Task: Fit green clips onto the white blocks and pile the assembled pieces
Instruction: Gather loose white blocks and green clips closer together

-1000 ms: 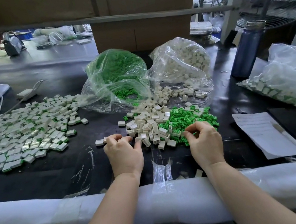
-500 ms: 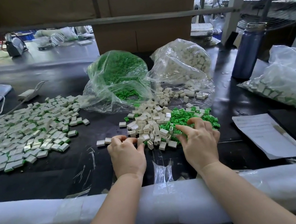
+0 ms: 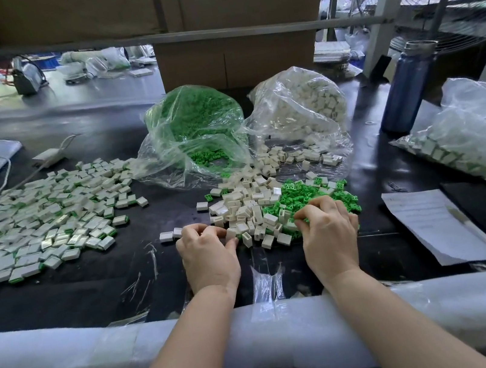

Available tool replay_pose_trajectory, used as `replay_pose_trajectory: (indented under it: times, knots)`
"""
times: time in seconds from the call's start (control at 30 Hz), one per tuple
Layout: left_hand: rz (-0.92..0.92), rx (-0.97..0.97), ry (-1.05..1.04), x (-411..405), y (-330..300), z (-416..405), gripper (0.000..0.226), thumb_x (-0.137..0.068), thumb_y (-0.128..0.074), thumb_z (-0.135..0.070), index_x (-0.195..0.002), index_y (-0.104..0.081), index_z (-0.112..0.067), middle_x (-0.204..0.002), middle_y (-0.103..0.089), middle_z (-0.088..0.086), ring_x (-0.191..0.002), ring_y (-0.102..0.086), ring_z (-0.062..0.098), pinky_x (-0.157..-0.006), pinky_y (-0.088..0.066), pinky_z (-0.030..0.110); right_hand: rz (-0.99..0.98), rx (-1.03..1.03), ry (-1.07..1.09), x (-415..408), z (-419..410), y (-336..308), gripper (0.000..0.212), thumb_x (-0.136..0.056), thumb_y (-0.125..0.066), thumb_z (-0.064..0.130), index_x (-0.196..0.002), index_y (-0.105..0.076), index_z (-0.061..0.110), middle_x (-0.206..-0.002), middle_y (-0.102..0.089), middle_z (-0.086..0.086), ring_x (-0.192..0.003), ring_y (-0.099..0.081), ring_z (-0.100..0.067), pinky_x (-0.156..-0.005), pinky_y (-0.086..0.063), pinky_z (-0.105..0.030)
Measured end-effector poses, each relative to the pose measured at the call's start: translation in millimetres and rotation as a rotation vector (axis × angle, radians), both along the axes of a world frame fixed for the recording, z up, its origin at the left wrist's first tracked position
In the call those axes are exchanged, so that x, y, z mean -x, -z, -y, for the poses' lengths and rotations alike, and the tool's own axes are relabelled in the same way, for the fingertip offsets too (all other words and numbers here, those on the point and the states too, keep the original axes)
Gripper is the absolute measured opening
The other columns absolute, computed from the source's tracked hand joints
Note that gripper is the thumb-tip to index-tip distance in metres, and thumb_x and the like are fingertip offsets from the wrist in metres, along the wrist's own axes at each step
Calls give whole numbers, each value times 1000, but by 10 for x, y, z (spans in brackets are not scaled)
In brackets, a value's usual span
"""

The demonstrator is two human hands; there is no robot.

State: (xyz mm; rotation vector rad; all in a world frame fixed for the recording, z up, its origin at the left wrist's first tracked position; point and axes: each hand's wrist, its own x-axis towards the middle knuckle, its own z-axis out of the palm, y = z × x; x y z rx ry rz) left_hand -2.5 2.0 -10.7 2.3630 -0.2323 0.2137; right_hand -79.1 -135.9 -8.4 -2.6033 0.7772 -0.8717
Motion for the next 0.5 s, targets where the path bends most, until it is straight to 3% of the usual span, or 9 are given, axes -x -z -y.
replay_pose_trajectory:
  times: [0.13,0.23,0.37,0.5]
  knots:
    - [91,77,44,23,-26,-9,12,-83,-67,-22,-91,-66,-13,-111,-46,3,-112,-37,21,-95,-31,28,122,-111,-113,48,-30,-43,10,-89,-59,10,-91,-67,5,-95,-62,-6,-94,-52,-23,-81,-39,-27]
    - [119,237,248,65,-62,8,8,-83,-67,-17,-88,-64,-11,-94,-54,-1,-93,-52,15,-84,-44,22,123,-185,-189,67,-45,-58,10,-91,-56,8,-93,-65,5,-89,-65,-6,-84,-56,-19,-75,-44,-28]
    - [-33,304,558,114,-59,48,8,-82,-68,-16,-85,-62,-21,-78,-63,-11,-75,-59,2,-76,-49,11,139,-254,-260,71,-52,-63,10,-90,-55,5,-94,-65,5,-89,-66,-5,-84,-58,-19,-78,-46,-28]
    - [-145,363,635,109,-42,61,18,-83,-67,-19,-80,-60,-35,-78,-63,-14,-72,-58,-5,-75,-47,9,197,-392,-354,82,-75,-97,11,-89,-56,3,-91,-65,8,-86,-66,-1,-82,-59,-13,-77,-47,-22]
